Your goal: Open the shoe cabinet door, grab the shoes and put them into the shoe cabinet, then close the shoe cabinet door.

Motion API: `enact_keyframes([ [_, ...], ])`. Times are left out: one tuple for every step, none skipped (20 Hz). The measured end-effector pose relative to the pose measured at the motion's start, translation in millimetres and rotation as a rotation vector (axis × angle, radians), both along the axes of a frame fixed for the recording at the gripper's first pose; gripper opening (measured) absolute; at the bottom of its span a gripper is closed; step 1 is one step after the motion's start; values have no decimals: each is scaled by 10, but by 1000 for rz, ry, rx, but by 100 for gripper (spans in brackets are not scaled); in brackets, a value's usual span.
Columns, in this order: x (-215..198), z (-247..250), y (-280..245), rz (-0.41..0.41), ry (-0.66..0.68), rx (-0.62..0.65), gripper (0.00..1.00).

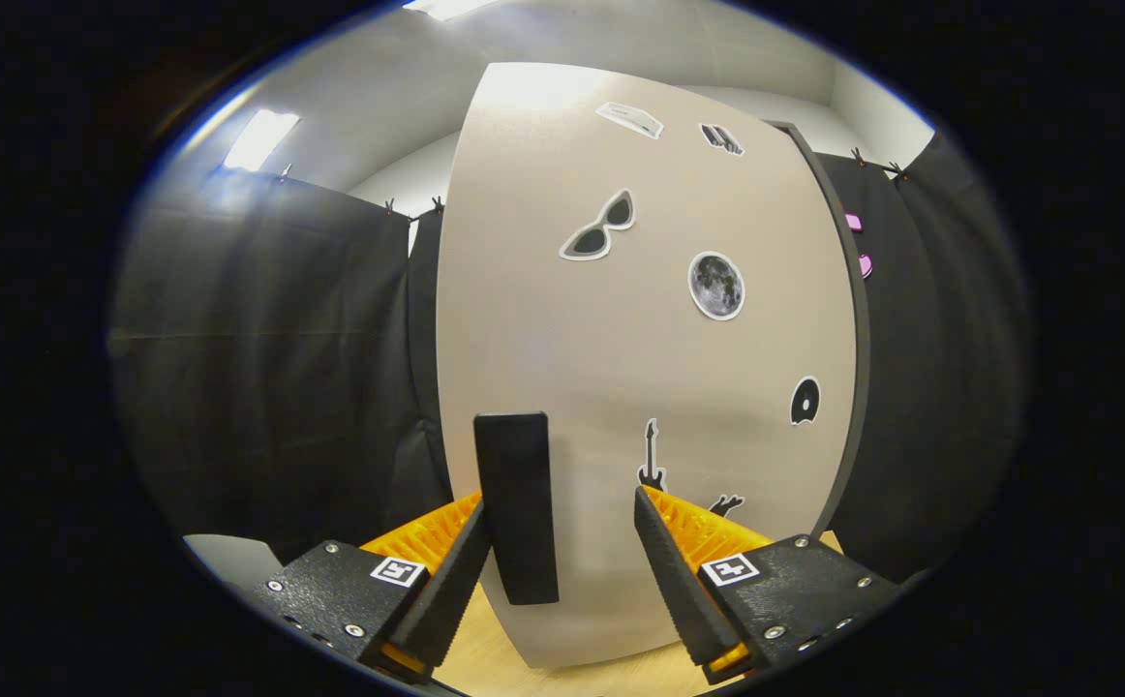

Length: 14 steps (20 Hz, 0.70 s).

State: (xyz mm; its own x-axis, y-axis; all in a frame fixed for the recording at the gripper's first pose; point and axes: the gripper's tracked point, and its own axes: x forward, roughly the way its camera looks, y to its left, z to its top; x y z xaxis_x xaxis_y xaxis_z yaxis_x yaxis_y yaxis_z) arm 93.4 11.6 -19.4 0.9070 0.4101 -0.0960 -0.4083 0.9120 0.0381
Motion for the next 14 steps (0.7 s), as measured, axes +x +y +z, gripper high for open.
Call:
enact_keyframes([
  [61, 7, 42, -1, 1, 6, 91],
  [117, 14, 79, -3, 0, 4, 93],
  [166, 30, 97, -9, -9, 0, 93],
  [204, 27, 147, -11, -15, -13, 94],
  [229, 25, 160, -12, -20, -19, 94],
  [224, 28, 161, -18, -20, -25, 94],
  [245, 28, 173, -21, -22, -27, 94],
  [263, 21, 186, -23, -20, -26, 94],
  [296, 11, 204, -26, -18, -24, 94],
  [345, -1, 220, -29, -15, -22, 94],
  [396, -10, 236, -32, -17, -21, 94],
  [450, -21, 256, -37, -20, -20, 94],
  [475, -14, 289, -42, -22, -19, 94],
  [507, -24, 312, -47, -23, -19, 94],
])
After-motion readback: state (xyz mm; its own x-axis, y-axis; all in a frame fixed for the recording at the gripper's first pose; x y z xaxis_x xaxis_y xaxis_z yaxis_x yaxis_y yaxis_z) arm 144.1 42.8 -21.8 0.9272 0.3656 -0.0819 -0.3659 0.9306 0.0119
